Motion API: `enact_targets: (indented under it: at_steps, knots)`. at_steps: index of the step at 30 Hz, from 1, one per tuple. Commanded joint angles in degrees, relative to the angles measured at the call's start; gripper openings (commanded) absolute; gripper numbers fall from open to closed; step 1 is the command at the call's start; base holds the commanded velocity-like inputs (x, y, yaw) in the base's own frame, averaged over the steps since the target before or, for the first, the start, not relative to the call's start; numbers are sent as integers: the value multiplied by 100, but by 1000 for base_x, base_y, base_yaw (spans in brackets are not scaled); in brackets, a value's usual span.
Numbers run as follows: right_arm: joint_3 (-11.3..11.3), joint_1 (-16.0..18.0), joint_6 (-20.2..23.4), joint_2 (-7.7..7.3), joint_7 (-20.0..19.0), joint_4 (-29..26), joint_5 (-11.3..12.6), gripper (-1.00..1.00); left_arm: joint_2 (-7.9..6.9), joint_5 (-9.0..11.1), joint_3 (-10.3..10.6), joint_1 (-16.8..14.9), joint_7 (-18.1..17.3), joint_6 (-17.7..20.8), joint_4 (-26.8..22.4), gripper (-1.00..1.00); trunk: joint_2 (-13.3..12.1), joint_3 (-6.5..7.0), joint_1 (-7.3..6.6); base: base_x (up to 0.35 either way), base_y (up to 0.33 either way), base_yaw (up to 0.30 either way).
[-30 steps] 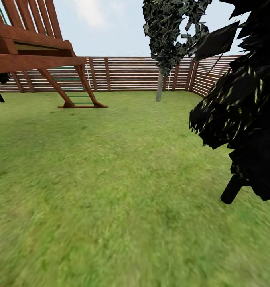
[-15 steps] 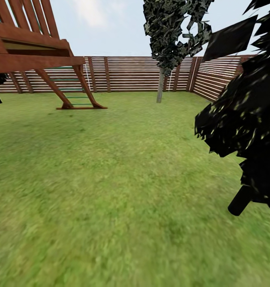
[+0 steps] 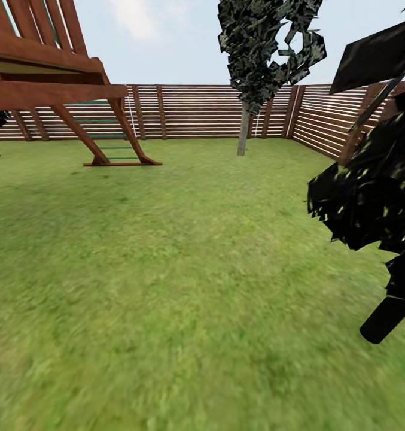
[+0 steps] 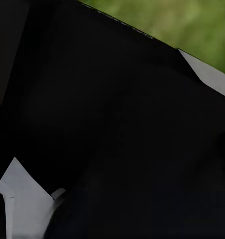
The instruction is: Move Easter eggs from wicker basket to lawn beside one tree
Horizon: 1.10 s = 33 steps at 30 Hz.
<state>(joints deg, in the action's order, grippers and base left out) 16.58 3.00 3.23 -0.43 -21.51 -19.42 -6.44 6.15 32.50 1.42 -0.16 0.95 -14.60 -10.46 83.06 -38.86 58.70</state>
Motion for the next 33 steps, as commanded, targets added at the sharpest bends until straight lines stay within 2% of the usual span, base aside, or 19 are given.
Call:
enact_targets:
  at_steps: [1, 15, 33]
  knots:
    - [-14, -1, 28, -1, -23, -17, -60, 100, 1, 20, 16, -2, 10, -16, 0, 100, 2, -5, 3, 325, 153, 0]
    - [-14, -1, 28, -1, -27, -17, -60, 100, 1, 20, 16, -2, 10, -16, 0, 100, 2, -5, 3, 328, 119, 0]
    - [-14, -1, 28, -1, -27, -17, -60, 100, 1, 20, 16, -2, 10, -19, 0, 100, 2, -5, 3, 340, 7, 0]
